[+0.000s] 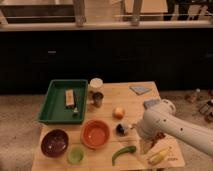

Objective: Place pepper in metal cup

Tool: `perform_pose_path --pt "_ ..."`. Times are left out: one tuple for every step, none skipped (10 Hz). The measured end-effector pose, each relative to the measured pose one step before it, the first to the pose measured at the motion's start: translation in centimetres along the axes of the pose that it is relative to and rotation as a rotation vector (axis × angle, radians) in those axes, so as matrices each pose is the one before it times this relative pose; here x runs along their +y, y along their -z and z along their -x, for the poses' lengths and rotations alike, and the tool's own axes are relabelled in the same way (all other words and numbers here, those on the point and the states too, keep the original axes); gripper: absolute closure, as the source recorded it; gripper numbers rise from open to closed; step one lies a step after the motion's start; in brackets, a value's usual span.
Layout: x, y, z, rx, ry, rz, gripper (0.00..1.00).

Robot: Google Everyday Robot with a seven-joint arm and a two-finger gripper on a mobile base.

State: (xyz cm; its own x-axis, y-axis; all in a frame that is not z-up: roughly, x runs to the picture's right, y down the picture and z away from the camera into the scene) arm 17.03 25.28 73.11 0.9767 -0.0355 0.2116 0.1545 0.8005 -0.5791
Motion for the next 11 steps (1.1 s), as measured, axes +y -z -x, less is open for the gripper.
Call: perform_pose_path --pt "0.32 -0.269 0.31 -0.00124 -0.00224 -0.00122 0.2" --pt "0.473 -0.45 0.295 -0.00169 0.00239 0.00336 0.2" --pt "0.358 -0.39 0.178 -0.00051 0.00386 0.0047 0.2" --pt "0.197 -0.317 0.267 -0.00228 0.00531 0.00508 0.2" --pt "0.227 -0.486 0.299 -0.00013 0.00992 0.00658 0.2" --pt "0.321 -0.652 0.353 0.00045 0.01353 0.00671 0.2" --pt "0.38 -0.983 0.175 0.00656 0.01937 0.00426 0.2" --pt "0.223 -0.832 0.297 0.00449 0.01862 0.00401 0.2" --pt "0.158 -0.664 0.464 0.00347 0.02357 0.00302 0.2" --pt "0.16 -0.427 0.141 0.00301 0.01425 -0.00082 0.2" --pt "0.098 -0.39 0.141 -0.00007 0.01073 -0.00168 0.2"
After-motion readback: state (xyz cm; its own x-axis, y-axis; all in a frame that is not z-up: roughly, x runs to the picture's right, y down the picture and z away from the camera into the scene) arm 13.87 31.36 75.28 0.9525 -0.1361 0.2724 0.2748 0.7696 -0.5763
